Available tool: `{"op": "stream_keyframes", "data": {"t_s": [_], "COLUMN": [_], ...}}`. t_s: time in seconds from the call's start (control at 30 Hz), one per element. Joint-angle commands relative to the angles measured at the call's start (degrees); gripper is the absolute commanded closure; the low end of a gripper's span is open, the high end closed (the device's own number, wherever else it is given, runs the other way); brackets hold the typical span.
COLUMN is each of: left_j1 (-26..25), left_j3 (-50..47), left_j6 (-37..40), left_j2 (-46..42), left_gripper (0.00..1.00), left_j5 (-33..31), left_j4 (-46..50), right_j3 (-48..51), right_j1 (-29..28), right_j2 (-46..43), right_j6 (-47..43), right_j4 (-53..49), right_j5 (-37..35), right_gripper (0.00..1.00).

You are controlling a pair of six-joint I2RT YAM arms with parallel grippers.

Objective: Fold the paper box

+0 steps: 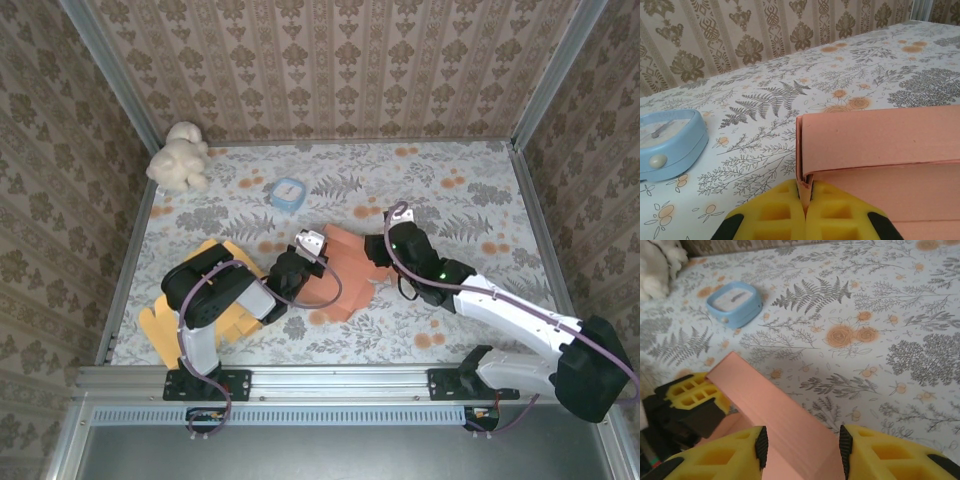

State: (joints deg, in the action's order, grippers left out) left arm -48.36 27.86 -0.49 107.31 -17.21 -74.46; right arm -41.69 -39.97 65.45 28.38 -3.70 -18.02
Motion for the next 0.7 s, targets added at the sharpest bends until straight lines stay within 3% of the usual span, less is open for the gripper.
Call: {"op": "stream_keyframes", "data": {"t_s": [0.0, 0.23, 0.67], "left_j1": [-0.61, -1.23, -2.11], "left_j3": [0.45, 0.26, 0.33], "left_j6": [-1.77, -2.23, -2.39], "left_j2": [0.72, 0.89, 1.05], "left_gripper": [1.00, 1.00, 1.00], "left_j5": [-2.69, -3.44, -3.20], "left_j4": [-0.51, -0.58, -0.65], "right_j3": [1.93, 6.61, 7.44], "right_j1": [-1.15, -2.11, -2.10], "right_j2": [-0.35, 1.90, 5.68], "right_j6": [8.63, 16.73, 19.61], "right_j4": [-0.17, 7.04, 9.10], "right_j5": [1.31, -1.18, -3.06], "right_gripper": [0.54, 0.52, 0.51]}}
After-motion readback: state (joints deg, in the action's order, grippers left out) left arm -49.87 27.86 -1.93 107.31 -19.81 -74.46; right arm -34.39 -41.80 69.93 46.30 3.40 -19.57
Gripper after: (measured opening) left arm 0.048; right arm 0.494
